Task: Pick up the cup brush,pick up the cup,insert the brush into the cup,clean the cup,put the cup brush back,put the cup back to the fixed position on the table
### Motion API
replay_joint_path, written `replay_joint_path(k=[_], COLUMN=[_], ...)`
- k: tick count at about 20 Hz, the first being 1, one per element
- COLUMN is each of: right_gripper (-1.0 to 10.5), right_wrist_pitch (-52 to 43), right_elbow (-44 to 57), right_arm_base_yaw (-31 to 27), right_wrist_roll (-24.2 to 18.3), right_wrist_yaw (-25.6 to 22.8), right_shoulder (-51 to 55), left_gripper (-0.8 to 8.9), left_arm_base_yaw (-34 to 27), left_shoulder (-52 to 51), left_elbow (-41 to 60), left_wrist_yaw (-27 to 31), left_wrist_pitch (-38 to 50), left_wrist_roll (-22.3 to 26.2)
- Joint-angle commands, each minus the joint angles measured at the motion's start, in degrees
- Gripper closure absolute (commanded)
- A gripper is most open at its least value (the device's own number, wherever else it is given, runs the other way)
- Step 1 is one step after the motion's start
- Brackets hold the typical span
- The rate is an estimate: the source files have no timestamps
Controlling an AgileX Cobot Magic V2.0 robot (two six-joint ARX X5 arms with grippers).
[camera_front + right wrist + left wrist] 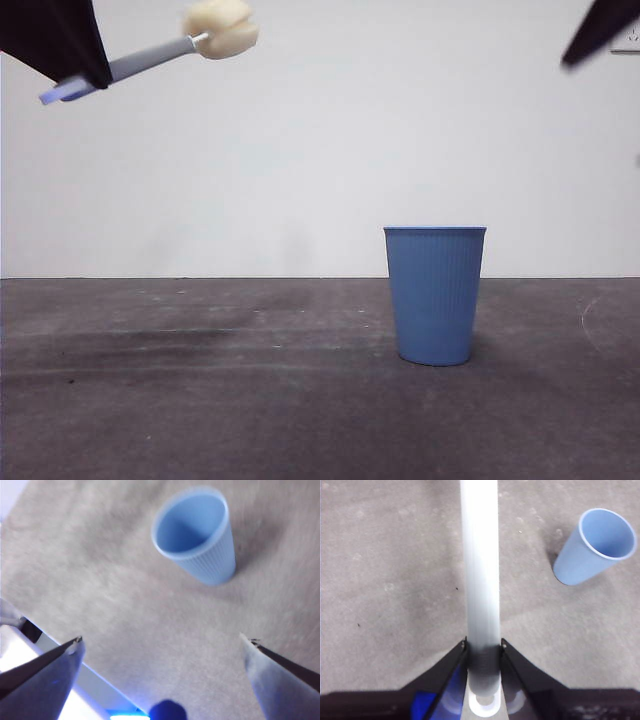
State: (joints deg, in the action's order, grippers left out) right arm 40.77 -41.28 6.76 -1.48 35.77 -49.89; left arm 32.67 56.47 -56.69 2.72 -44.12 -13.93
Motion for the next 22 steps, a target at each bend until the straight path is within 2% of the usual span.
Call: replay_joint_path(k=[1,4,6,11,15,19,22], right_gripper=[3.7,3.7,3.7,3.8,3.8,3.8,3.8], right_wrist_pitch=[-6.8,-15.0,-18.9,-31.7,-42.6,-51.4,-59.0], right_elbow=[6.7,12.1,13.7,16.7,17.9,17.9,17.9], right_arm_base_yaw=[1.3,3.2,4.5,7.6,10.0,12.3,13.6], right_wrist_roll=[2.8,6.2,6.6,4.4,2.8,-0.5,-1.4], right_wrist_yaw=[-0.4,-5.4,-7.7,-10.7,-11.1,-13.9,-15.3], right_shoulder=[0.0,-0.2,-1.2,-6.6,-14.6,-23.1,-29.0], left_gripper=[8.22,8.22,8.22,8.22,8.22,8.22,8.22], left_arm_base_yaw=[-0.1,-0.1,-0.1,-0.1,-0.1,-0.1,-0.1], left_shoulder=[-0.8,-1.0,-1.0,-1.0,-1.0,-1.0,-1.0], left_elbow=[0.0,0.0,0.0,0.0,0.0,0.0,0.0], left_wrist_yaw=[-0.3,-0.3,-1.2,-3.0,-3.2,-3.2,-3.2], left_wrist_pitch=[-1.5,-2.4,-2.2,-1.0,-1.9,-1.9,-2.1], left_wrist_roll=[0.8,1.8,2.1,2.9,3.6,4.1,4.2])
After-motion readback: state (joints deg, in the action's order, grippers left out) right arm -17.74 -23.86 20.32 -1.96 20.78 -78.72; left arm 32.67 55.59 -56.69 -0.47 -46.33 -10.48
